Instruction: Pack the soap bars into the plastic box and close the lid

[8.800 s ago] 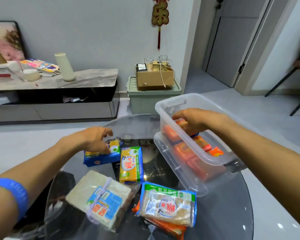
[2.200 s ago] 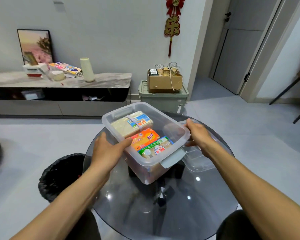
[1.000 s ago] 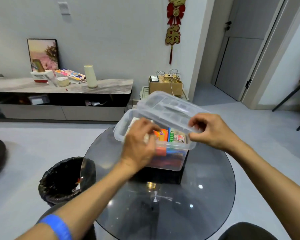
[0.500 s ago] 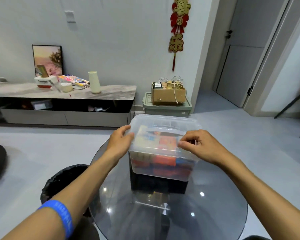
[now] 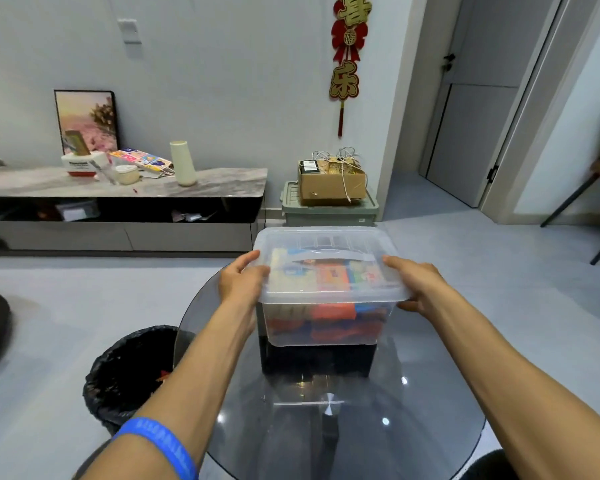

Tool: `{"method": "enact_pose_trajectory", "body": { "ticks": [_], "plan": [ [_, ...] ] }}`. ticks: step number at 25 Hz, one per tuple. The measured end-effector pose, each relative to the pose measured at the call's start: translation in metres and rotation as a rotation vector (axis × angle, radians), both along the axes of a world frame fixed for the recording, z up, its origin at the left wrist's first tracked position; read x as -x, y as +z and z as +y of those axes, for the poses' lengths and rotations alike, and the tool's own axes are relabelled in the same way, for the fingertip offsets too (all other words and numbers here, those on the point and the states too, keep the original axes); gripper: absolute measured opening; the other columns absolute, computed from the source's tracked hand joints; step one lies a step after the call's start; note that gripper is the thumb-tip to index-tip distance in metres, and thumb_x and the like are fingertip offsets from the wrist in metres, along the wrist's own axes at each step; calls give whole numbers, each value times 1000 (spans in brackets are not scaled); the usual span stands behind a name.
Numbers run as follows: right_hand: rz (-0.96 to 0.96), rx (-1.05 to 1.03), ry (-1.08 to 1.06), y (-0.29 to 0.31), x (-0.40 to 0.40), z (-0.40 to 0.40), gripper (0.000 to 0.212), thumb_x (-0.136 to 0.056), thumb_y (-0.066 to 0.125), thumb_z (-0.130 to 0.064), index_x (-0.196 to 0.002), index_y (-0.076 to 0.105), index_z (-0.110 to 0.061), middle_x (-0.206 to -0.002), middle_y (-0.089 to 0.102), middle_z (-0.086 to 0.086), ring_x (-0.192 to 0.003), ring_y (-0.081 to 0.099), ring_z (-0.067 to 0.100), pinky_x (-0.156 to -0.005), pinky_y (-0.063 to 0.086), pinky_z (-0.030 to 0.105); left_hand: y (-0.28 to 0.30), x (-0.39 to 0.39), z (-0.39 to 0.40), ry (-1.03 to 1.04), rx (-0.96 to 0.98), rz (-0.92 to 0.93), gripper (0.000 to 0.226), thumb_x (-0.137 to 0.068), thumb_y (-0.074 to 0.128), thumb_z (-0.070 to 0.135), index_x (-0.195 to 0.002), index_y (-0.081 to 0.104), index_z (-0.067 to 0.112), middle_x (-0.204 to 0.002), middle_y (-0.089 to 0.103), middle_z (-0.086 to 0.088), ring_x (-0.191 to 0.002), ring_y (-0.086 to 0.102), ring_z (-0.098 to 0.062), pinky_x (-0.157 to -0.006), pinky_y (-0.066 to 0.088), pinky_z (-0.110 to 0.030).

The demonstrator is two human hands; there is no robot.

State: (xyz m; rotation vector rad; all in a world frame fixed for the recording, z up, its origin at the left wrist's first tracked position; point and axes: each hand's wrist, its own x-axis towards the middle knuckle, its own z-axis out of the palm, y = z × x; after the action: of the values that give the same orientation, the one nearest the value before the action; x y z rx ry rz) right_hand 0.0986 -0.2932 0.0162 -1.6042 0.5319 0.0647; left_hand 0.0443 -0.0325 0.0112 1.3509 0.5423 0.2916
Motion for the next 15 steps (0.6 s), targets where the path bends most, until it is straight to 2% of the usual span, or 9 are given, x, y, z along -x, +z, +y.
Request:
{"method": "enact_pose_trajectory", "body": {
  "ticks": [1,3,4,6,8,9,10,12,15],
  "plan": [
    [7,-62,-2,0,-2,-2,50,-74,79,-31,-113,61,-6,-95,72,10,-72,72,26,-46,55,31,-4,5,1,-8,31,-9,59,-74,68,2,-129,58,19,-115,64,-5,-80,66,-18,-77,58,-35],
    [-10,-107,-50,-3,-3,-3,46,-67,86,-24,-102,65,-3,-93,74,15,-71,73,29,-50,59,37,-13,11,7,-7,83,6,70,-72,75,5,-137,47,11,-117,61,-7,-90,68,-21,-81,58,-37],
    [-45,-66,-89,-5,-2,-2,43,-64,87,-23,-94,65,-2,-90,74,15,-68,72,27,-52,58,35,-15,12,8,5,81,0,59,-73,75,7,-127,54,8,-113,65,-8,-87,70,-19,-77,59,-32],
    [-131,148,-156,-8,2,2,36,-62,87,-27,-77,64,-3,-83,72,12,-58,64,21,-50,49,27,-17,11,5,25,13,-54,26,-76,70,6,-100,68,15,-89,74,3,-64,69,-6,-54,54,-18],
    [-200,355,-174,-10,7,6,36,-67,82,-29,-73,66,3,-81,71,15,-56,57,24,-53,45,29,-17,6,0,28,-35,-128,27,-81,65,4,-89,69,30,-73,73,19,-56,67,4,-48,49,-10],
    [-237,412,-177,-11,7,7,35,-70,79,-28,-75,68,5,-81,71,18,-57,57,29,-55,46,33,-19,3,0,41,-56,-160,28,-84,63,5,-90,71,31,-73,72,24,-61,67,6,-50,49,-8],
    [-264,451,-183,-10,9,7,32,-73,75,-25,-75,69,6,-80,72,20,-61,60,34,-57,49,35,-17,2,0,60,-69,-177,26,-87,61,8,-97,73,28,-83,72,26,-70,68,5,-55,49,-7],
    [-301,509,-175,-10,9,10,25,-76,69,-20,-73,70,6,-78,72,22,-71,66,41,-56,51,36,-19,-2,0,77,-127,-171,32,-90,59,14,-121,68,15,-101,69,17,-85,66,2,-60,46,-4],
    [-333,526,-174,-11,4,13,26,-78,67,-17,-75,70,9,-81,72,25,-77,66,43,-57,51,37,-27,-8,0,80,-234,-203,33,-91,57,13,-122,67,12,-83,61,29,-68,62,14,-51,41,1]
  ]
}}
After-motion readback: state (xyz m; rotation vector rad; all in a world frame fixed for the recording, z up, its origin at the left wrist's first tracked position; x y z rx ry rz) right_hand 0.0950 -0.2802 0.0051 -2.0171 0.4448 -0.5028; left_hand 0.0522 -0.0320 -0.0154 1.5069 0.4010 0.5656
